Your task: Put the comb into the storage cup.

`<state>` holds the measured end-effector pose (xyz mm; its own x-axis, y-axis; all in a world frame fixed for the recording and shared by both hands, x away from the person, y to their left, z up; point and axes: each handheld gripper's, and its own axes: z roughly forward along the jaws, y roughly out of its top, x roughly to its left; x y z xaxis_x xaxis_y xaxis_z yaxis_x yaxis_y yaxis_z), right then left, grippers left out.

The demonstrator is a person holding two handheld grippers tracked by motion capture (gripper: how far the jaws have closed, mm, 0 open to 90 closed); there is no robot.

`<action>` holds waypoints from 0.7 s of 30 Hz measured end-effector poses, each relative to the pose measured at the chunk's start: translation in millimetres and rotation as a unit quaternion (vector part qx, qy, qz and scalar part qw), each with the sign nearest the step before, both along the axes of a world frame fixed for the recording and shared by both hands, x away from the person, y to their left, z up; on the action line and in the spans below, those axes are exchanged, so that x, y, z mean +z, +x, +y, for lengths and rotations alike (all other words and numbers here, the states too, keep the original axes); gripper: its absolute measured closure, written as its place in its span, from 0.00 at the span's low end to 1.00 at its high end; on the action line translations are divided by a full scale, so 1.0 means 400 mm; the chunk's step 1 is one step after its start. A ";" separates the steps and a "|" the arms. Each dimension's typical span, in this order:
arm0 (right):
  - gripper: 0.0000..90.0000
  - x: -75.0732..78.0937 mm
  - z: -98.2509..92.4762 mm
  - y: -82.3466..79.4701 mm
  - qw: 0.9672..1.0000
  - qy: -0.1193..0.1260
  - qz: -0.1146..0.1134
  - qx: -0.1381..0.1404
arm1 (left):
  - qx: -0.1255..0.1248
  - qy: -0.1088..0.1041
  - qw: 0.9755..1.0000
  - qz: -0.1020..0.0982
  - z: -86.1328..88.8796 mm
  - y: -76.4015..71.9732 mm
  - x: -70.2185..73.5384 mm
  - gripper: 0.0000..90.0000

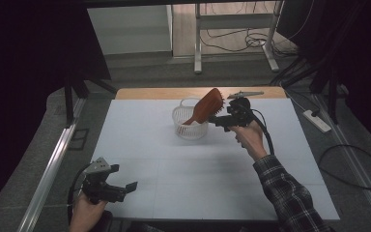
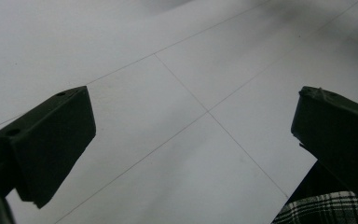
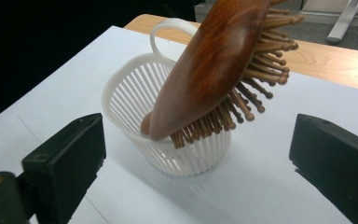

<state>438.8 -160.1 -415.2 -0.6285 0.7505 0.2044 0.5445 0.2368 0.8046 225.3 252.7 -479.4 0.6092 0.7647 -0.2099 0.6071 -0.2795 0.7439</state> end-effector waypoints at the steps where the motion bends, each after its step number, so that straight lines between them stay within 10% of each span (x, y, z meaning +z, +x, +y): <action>1: 0.03 0.000 -0.001 -0.002 1.000 -0.002 -0.001 0.001 | 0.001 0.000 1.000 0.000 0.000 0.000 0.000 0.00; 21: 0.00 -0.012 -0.015 -0.046 0.998 -0.043 -0.025 0.025 | 0.004 -0.001 1.000 0.003 0.000 0.001 0.000 0.00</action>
<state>420.6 -166.3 -420.1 -0.6727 0.7319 0.1084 0.4903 0.3313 0.8061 225.6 252.8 -479.5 0.6024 0.7691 -0.2137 0.6129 -0.2741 0.7410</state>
